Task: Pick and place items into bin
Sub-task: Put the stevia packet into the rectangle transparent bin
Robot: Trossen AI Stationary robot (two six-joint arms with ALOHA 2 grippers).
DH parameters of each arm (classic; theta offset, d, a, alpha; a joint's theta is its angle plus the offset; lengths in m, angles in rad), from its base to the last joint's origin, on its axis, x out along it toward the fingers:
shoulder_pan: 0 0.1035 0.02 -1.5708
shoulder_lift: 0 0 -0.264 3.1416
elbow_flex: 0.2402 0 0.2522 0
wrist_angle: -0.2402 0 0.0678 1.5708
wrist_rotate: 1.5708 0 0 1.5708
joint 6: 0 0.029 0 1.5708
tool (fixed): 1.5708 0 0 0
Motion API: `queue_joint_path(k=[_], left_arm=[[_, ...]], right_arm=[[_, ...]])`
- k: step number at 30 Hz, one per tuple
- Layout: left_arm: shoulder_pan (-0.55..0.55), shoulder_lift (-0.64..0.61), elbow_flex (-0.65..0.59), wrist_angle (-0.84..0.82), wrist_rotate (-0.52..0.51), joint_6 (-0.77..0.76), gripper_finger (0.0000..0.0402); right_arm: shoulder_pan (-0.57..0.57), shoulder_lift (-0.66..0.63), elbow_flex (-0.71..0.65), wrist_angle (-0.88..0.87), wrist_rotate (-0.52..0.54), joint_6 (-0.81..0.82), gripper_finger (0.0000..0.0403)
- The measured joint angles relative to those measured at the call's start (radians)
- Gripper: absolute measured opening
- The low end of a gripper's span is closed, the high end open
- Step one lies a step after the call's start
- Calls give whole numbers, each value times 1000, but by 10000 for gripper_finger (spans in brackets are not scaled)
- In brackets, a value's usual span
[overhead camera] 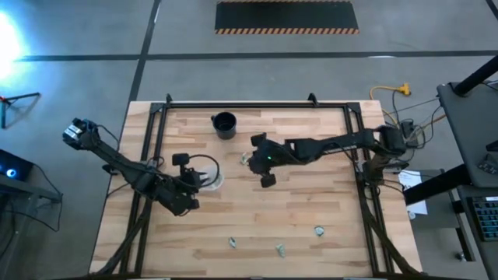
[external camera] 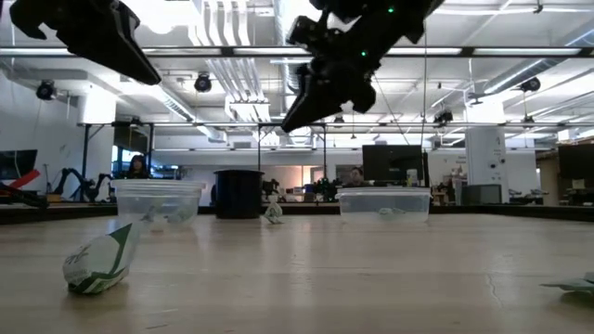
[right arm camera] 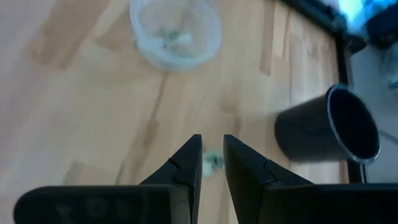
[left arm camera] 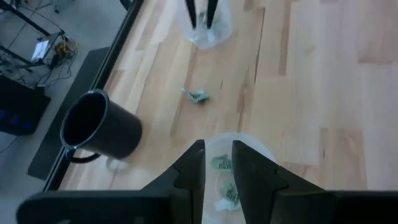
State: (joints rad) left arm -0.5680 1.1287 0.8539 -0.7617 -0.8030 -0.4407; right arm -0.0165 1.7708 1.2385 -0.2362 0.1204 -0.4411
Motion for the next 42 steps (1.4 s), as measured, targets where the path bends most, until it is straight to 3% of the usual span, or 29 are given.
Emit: queue_joint_path(k=[10,26,42], left_arm=[[-11,-7,-20,-30,1,-22,63],[-10,-33,-53,-44,1,-27,63],[-10,-39,-59,-34,-14,-28,63]], right_arm=[[-93,128,126,-50,-201,-19,59],[-179,261,191,-55,-207,-45,159],[-207,327,190,-57,-207,-31,173]])
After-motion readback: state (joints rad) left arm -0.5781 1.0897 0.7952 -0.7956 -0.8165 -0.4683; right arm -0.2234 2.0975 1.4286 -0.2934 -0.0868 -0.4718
